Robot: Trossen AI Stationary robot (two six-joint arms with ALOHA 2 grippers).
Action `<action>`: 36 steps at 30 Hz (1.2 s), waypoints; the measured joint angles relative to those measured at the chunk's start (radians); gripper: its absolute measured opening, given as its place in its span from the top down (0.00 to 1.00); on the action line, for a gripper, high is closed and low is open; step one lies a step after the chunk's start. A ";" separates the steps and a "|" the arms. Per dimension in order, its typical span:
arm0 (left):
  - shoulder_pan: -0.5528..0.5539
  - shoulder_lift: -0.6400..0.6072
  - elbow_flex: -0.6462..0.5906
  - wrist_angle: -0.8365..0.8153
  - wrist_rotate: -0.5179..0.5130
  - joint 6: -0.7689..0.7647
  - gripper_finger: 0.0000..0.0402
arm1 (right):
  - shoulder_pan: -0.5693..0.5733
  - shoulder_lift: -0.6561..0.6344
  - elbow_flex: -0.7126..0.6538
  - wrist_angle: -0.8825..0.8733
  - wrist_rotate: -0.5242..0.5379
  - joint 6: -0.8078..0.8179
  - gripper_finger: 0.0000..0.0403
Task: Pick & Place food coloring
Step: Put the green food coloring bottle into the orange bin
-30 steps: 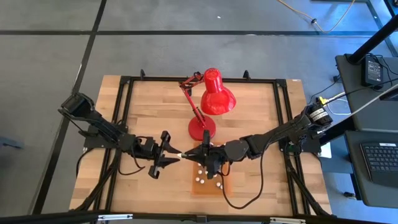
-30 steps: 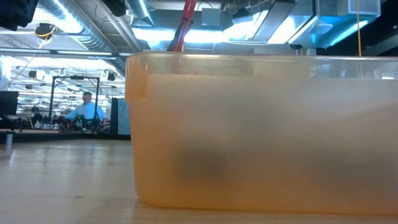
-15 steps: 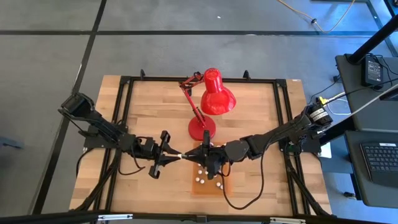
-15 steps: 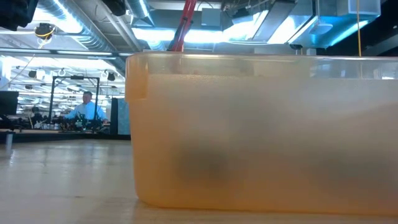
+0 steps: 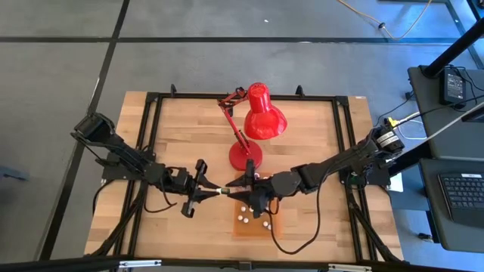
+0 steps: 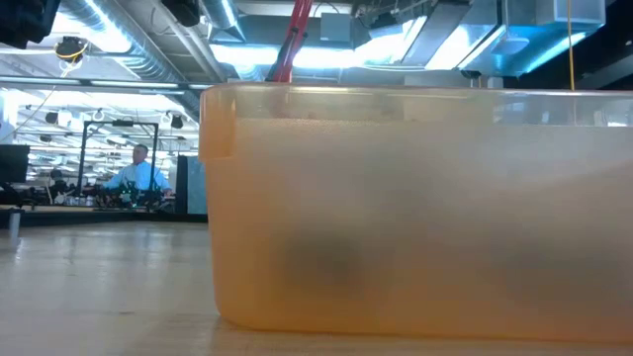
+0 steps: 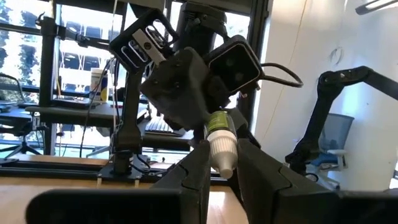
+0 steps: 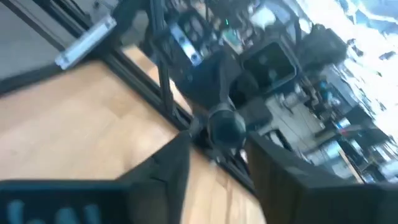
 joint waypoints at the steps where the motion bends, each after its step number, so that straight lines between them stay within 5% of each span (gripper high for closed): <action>1: 0.000 0.000 0.000 -0.001 0.000 0.000 0.85 | 0.003 -0.001 0.000 -0.015 0.024 0.001 0.58; 6: 0.000 0.000 0.000 -0.021 -0.003 -0.009 0.85 | 0.057 -0.033 0.000 -0.095 0.269 0.019 0.42; 9: 0.000 0.000 0.000 -0.063 -0.006 -0.040 0.85 | 0.094 -0.055 0.001 -0.220 0.320 0.065 0.37; 16: 0.022 0.000 0.044 -0.228 -0.030 -0.142 0.85 | 0.144 -0.109 0.001 -0.562 0.327 0.340 0.34; 23: 0.050 0.000 0.303 -0.787 -0.017 -0.172 0.85 | 0.150 -0.119 0.001 -0.753 0.328 0.547 0.34; 28: 0.053 0.000 0.450 -1.038 -0.009 -0.235 0.85 | 0.155 -0.119 0.000 -0.902 0.327 0.635 0.34; 36: 0.045 0.000 0.523 -1.189 0.015 -0.325 0.85 | 0.215 -0.142 -0.082 -0.991 0.328 0.758 0.34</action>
